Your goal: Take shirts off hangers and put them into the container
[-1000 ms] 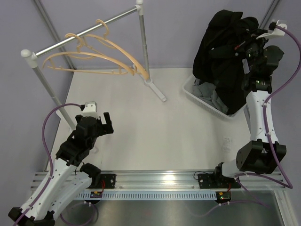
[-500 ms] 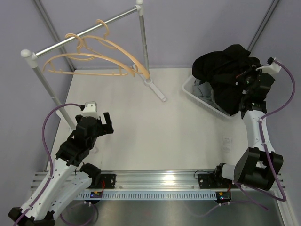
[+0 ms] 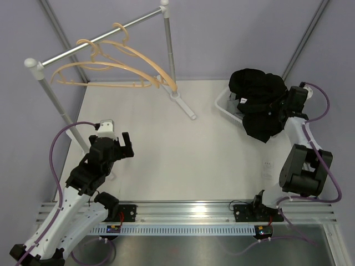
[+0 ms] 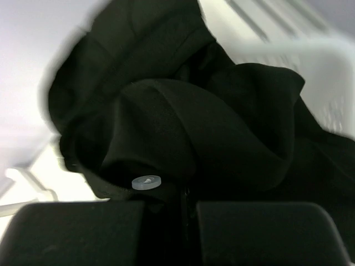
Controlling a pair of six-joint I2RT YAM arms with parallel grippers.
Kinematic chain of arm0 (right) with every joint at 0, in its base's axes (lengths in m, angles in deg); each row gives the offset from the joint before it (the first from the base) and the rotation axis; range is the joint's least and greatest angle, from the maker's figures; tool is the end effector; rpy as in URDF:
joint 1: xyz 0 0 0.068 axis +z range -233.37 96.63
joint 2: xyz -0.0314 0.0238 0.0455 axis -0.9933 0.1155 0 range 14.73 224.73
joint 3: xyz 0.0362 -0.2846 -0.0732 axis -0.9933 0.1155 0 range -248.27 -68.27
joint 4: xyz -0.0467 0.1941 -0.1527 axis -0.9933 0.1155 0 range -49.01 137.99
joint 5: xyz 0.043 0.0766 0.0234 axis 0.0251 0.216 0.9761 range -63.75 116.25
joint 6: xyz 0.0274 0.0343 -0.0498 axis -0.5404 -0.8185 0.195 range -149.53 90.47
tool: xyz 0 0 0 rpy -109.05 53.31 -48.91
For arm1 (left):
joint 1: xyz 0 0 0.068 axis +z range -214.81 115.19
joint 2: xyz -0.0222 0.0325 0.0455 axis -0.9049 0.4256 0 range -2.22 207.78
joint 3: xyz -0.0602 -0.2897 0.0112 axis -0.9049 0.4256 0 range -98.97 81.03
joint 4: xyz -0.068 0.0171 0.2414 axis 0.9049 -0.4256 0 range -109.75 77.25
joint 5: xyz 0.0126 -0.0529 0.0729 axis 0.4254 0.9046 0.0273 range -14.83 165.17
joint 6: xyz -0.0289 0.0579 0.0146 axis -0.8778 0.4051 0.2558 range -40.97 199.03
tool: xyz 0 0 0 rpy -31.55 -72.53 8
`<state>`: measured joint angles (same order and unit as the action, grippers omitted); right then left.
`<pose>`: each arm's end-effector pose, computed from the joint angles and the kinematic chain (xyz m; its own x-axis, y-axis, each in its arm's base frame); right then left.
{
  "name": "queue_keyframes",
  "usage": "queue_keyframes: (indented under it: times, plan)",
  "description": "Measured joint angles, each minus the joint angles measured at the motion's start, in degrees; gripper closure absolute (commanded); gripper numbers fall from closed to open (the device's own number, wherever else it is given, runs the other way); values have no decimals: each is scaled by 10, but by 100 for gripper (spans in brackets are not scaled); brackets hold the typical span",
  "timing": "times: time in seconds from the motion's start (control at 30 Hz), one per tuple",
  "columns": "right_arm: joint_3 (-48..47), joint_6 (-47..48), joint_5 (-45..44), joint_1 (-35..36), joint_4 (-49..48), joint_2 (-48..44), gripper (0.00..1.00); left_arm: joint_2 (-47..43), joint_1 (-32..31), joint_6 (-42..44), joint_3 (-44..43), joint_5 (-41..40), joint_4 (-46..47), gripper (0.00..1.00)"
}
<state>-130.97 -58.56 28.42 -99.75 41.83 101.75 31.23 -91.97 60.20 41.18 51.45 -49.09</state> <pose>0.3438 -0.0989 0.3054 -0.2360 0.5748 -0.7835 0.4156 0.7885 0.4533 0.1089 -0.0322 0.2971 -0.4550 -0.0986 -0.8850 -0.0413 0.9951 -0.0897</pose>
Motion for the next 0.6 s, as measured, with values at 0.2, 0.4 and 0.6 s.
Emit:
queue_keyframes:
  times: [0.2,0.4,0.6]
  plan:
    - [-72,-17,-31,0,117,117,100,0,0,0,0,2,0,1]
    - [-131,-22,-37,0,177,190,91,0,1,0,0,4,0,1]
    - [-132,-23,-43,0,193,188,65,0,1,0,0,5,0,1]
